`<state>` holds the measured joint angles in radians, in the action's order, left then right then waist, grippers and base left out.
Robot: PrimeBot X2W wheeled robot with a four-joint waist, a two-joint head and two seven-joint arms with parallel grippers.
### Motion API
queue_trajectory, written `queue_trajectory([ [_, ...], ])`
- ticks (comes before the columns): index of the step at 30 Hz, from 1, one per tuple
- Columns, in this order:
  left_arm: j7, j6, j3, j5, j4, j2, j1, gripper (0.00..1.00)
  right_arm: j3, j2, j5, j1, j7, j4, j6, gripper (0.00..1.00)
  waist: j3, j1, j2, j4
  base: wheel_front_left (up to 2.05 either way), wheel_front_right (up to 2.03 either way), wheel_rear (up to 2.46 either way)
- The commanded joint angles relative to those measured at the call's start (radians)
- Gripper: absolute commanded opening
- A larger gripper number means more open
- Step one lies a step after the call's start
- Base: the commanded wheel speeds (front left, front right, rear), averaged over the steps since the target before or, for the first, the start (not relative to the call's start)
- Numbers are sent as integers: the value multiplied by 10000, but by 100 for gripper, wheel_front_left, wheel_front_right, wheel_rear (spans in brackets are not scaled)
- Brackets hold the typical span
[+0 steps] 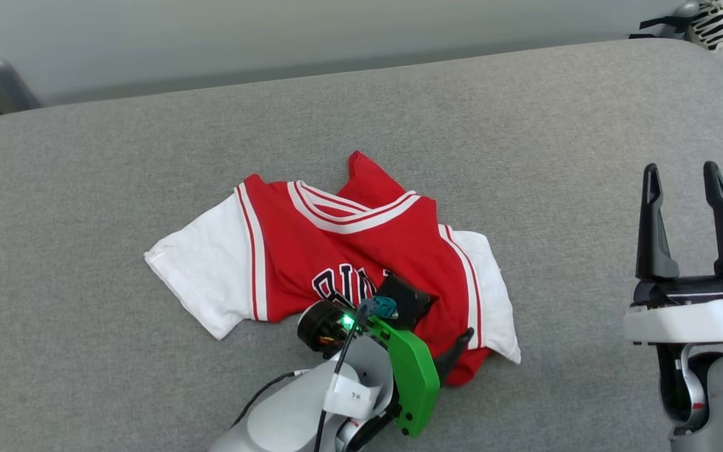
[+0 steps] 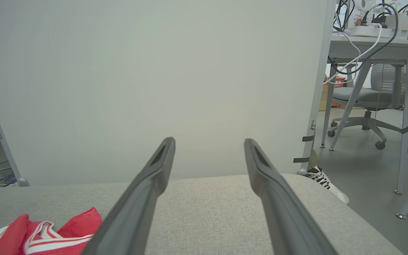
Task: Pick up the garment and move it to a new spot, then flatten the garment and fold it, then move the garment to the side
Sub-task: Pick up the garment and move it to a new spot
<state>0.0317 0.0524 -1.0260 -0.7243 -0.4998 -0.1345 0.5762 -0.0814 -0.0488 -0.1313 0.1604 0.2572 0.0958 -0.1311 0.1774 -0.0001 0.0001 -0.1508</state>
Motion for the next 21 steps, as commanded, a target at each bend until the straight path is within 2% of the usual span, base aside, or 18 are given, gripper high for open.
queue_trajectory([
  [1, -230, 71, 66, 36, -114, 60, -89, 100, 68, -14, -46, -209, 46, -77, 4, 100, -102, 1, -1, 31, 0, 0, 0],
  [6, -1055, 109, 430, -23, -313, 42, 79, 100, 168, -14, 39, -425, 46, -227, 4, 100, -476, 1, -1, 403, 0, 0, 0],
  [11, -1762, 37, 947, -139, -85, -316, 213, 100, 192, -14, 167, -695, 46, -418, 4, 100, -986, 1, -1, 949, 0, 0, 0],
  [17, -2631, -616, 1960, -190, 455, -1371, -159, 100, 236, -14, 213, -1085, 46, -679, 4, 100, -1426, 1, -1, 1441, 0, 0, 0],
  [21, -2907, -1043, 2904, -124, 1028, -2127, -1101, 100, 202, -14, 186, -1300, 46, -753, 4, 100, -1555, 1, -1, 1619, 0, 0, 0],
])
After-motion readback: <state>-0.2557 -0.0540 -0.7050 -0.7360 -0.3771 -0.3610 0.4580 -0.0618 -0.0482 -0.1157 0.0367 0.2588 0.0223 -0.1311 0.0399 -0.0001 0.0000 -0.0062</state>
